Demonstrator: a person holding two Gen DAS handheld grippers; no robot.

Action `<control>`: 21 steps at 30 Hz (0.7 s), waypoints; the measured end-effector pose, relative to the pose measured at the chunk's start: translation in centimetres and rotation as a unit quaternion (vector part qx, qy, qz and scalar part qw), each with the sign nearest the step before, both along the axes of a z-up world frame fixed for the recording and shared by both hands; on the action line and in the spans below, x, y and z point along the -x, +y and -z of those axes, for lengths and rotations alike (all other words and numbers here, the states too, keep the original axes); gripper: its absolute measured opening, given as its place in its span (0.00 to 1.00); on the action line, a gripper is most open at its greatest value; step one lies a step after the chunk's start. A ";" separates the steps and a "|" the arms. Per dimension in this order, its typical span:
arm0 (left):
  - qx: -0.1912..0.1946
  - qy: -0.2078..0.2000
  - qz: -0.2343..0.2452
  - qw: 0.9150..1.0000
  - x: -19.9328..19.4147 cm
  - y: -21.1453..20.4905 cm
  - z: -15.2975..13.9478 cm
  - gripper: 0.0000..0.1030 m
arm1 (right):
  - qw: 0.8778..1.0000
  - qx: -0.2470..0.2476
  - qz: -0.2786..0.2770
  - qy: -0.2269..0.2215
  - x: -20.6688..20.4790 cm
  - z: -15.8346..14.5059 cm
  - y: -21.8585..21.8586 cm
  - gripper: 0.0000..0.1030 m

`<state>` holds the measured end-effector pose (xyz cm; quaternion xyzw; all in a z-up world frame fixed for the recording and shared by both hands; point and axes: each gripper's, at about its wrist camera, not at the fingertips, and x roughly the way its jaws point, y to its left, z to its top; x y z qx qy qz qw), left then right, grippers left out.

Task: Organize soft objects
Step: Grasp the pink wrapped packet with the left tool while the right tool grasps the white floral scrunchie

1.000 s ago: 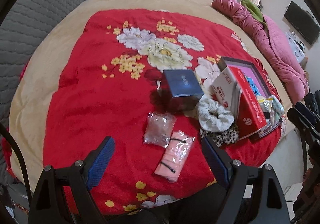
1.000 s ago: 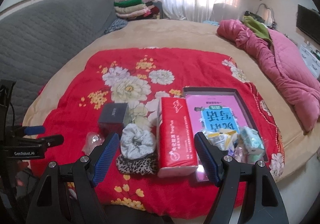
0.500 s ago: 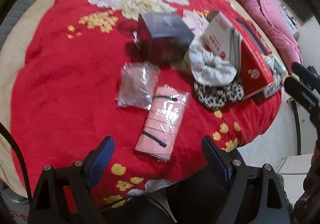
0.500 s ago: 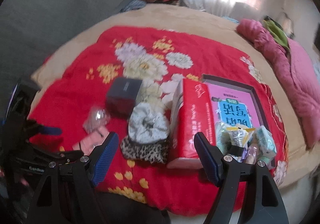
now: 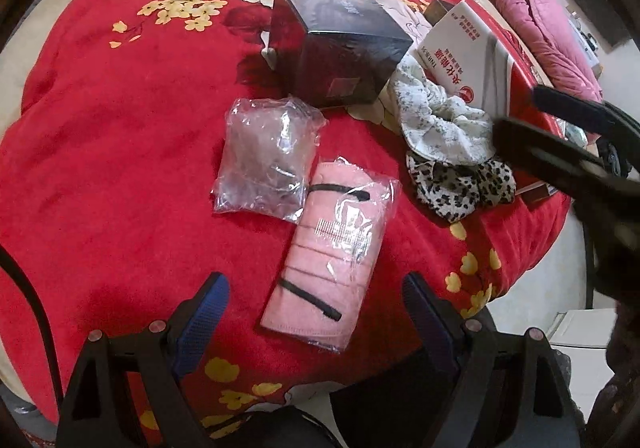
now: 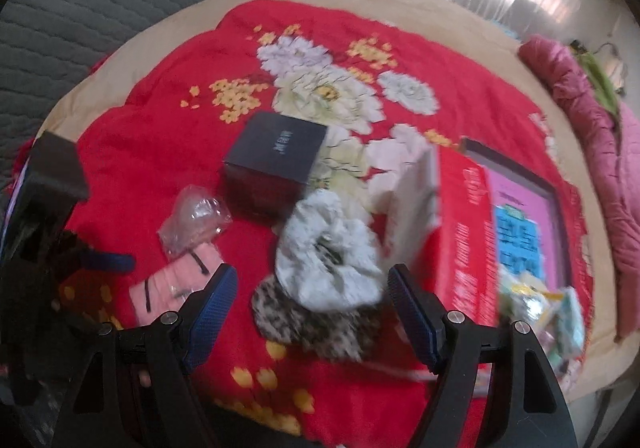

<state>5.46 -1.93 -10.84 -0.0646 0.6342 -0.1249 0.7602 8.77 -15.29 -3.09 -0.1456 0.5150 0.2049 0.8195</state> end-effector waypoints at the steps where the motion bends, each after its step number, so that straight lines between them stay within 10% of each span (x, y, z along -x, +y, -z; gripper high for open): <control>1: 0.000 0.001 0.000 1.000 -0.1 0.0 0.1 0.85 | 1.000 0.003 0.001 0.008 -0.6 0.6 0.3 0.76; 9: 0.010 0.003 0.007 1.000 -0.7 0.0 0.7 0.85 | 0.998 0.024 0.015 0.052 -3.8 4.5 2.4 0.75; 17: 0.026 0.006 0.005 1.000 -1.6 0.0 0.9 0.84 | 0.997 0.029 0.046 0.061 -5.2 6.4 2.0 0.26; 21: 0.024 -0.002 0.002 1.000 -1.7 -0.2 0.7 0.59 | 0.996 -0.013 0.068 0.053 -5.1 5.2 0.4 0.16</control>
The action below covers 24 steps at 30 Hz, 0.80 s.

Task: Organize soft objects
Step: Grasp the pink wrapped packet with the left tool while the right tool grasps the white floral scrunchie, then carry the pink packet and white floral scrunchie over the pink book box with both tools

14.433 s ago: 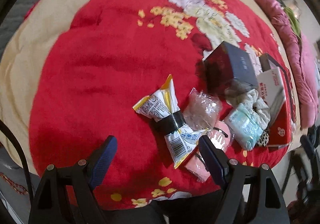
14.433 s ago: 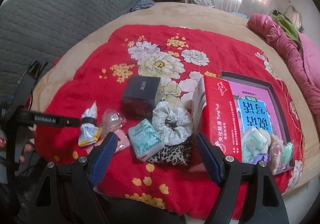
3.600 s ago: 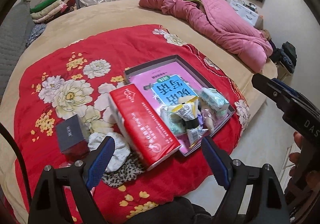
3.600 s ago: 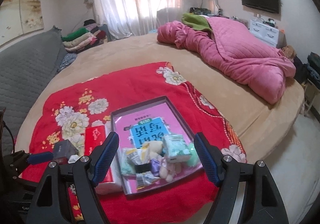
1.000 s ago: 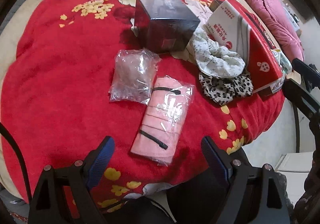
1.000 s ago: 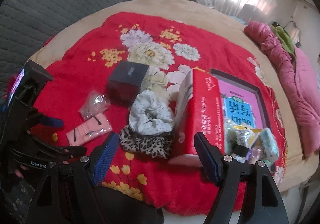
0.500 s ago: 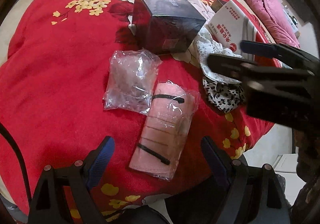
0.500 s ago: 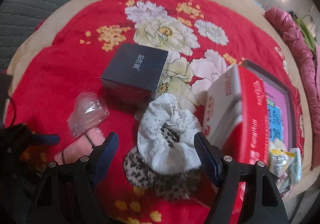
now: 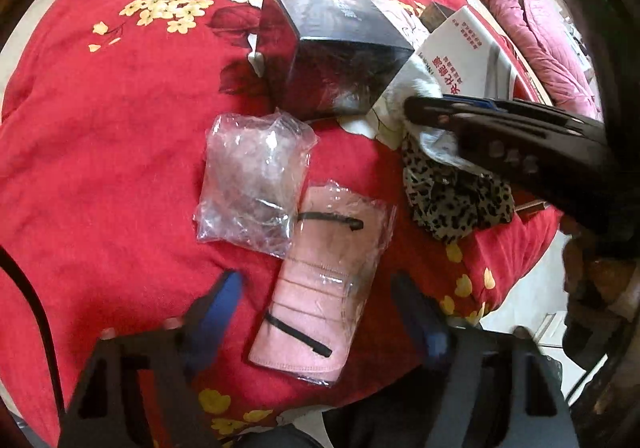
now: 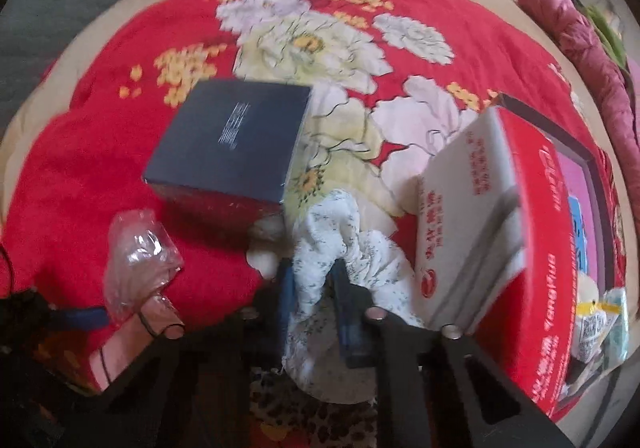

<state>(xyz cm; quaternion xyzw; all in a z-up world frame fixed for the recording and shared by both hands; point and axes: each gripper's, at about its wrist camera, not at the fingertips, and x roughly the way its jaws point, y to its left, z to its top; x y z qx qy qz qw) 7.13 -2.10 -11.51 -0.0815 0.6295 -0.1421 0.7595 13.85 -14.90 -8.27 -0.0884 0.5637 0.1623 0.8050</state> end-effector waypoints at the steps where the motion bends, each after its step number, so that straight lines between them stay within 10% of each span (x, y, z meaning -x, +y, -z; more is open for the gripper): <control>1: 0.002 -0.004 -0.001 1.000 0.0 -0.1 -0.2 0.52 | 1.000 -0.008 0.003 -0.001 0.1 -0.3 -0.2 0.15; 24: 0.047 -0.049 -0.011 0.998 1.2 0.1 -5.9 0.44 | 0.980 -0.179 0.067 -0.057 3.8 -8.6 -7.1 0.14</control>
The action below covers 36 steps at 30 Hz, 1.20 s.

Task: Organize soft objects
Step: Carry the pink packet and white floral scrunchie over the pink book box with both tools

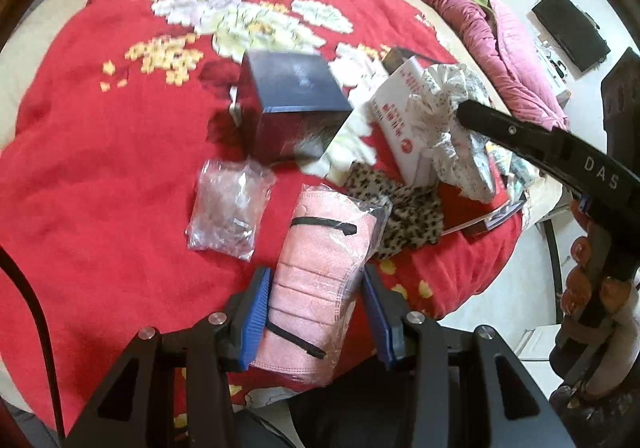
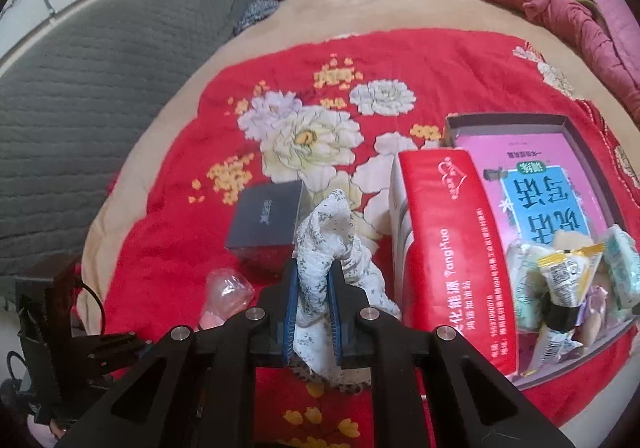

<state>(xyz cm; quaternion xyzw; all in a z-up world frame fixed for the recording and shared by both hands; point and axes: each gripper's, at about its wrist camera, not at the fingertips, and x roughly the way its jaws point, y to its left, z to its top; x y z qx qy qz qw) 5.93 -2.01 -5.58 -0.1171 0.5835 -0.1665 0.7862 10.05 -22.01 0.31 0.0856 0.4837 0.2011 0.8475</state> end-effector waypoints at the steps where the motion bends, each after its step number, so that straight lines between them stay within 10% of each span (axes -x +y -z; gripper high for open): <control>1: -0.002 -0.005 0.001 1.000 0.2 0.0 -0.4 0.44 | 1.000 -0.001 0.002 -0.004 0.2 -0.4 -0.2 0.14; 36: -0.054 -0.122 0.105 0.985 -1.9 -15.0 -12.6 0.44 | 0.980 -0.022 0.149 -0.130 4.9 -10.5 -16.4 0.08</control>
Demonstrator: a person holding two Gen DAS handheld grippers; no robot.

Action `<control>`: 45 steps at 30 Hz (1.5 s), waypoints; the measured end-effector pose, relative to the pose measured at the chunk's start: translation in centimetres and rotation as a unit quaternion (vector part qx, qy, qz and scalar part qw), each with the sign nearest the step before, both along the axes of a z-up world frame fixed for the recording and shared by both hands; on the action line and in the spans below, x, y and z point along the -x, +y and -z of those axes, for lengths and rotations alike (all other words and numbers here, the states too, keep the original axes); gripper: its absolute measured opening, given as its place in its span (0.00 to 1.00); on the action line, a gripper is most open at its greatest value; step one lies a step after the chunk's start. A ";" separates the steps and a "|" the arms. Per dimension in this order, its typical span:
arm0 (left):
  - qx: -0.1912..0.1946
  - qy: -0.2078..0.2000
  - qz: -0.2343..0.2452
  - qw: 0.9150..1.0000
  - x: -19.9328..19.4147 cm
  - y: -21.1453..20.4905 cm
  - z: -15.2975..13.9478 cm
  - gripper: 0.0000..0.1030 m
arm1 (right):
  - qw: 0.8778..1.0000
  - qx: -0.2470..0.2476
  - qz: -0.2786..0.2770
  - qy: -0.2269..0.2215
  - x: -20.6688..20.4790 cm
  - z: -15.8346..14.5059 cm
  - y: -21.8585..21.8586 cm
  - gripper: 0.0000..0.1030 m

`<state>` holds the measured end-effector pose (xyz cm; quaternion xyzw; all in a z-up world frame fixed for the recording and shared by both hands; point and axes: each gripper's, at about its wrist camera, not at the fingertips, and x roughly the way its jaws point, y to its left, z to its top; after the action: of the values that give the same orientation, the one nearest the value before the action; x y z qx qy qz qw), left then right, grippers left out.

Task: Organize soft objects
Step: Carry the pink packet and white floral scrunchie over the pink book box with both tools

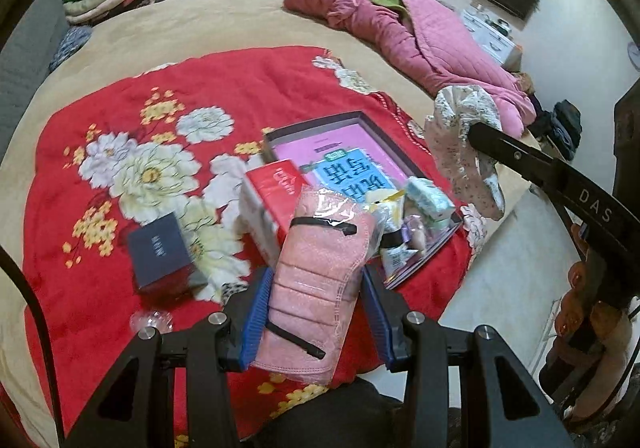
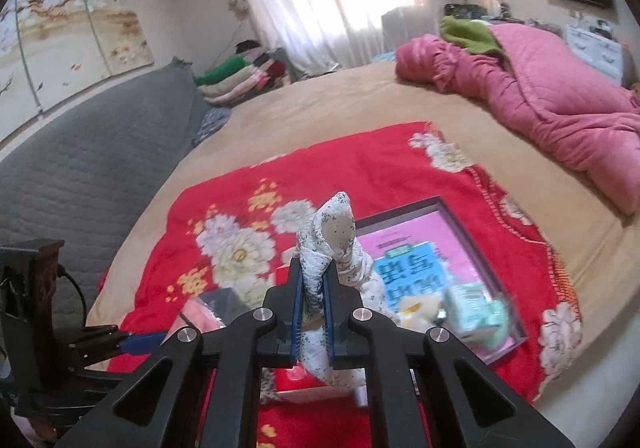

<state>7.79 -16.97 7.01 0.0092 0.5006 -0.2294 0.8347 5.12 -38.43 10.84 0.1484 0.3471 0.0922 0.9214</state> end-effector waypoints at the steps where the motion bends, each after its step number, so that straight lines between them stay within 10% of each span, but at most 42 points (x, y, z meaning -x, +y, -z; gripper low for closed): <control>1: -0.001 -0.001 0.004 1.000 -0.1 -0.4 -0.1 0.44 | 1.000 0.000 0.007 -0.001 0.1 -0.1 -0.8 0.08; 27: -0.029 0.015 0.042 0.999 -5.6 -9.4 3.2 0.44 | 0.998 -0.007 0.055 0.021 -0.4 2.4 -7.3 0.08; 45: -0.054 0.046 0.036 0.997 -9.7 -10.5 7.6 0.44 | 0.996 0.009 0.028 0.089 -4.8 9.7 -5.2 0.09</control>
<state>17.47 -27.48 -0.55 0.0616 0.5497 -0.2322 0.8001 9.87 -43.67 1.16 0.1574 0.4244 0.0500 0.8903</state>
